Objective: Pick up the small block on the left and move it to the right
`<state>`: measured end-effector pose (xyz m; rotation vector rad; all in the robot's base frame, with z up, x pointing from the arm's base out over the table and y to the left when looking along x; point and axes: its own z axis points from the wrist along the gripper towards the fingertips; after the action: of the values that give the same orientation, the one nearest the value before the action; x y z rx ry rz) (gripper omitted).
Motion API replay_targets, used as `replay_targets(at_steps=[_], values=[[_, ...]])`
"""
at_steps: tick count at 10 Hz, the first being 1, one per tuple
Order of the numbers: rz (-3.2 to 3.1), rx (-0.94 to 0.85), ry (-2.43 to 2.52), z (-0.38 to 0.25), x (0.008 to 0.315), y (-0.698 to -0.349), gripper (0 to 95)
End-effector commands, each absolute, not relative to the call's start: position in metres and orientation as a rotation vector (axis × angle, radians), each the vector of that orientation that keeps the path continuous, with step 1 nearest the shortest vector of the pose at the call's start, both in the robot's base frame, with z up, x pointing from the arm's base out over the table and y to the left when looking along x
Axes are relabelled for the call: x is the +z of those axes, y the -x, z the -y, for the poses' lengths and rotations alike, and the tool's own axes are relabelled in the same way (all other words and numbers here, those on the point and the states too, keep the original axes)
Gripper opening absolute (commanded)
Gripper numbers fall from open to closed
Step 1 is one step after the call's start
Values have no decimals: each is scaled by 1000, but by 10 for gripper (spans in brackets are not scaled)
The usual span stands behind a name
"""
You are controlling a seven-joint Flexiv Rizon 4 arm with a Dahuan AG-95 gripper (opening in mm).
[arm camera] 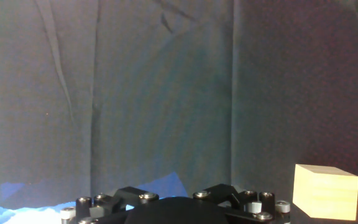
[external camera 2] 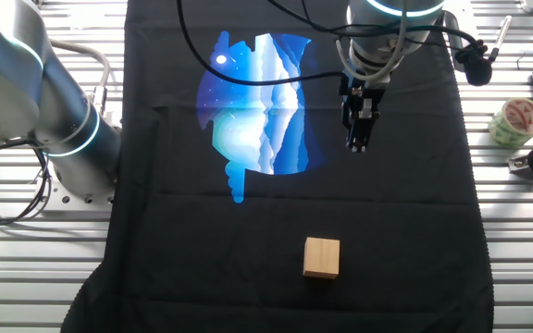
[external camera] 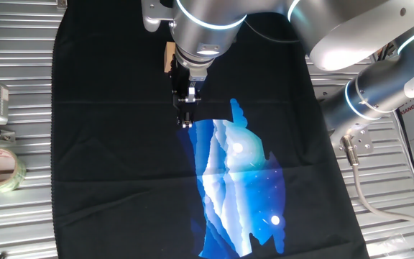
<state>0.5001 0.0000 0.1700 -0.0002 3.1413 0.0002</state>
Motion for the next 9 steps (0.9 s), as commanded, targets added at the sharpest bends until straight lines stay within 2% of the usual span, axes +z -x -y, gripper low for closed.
replay_targets(at_steps=[1, 2, 9], values=[[-3142, 0, 0, 0, 170, -500, 950], [-3059, 55, 13, 0, 170, -500, 0], [-3059, 60, 4, 0, 170, -500, 0]])
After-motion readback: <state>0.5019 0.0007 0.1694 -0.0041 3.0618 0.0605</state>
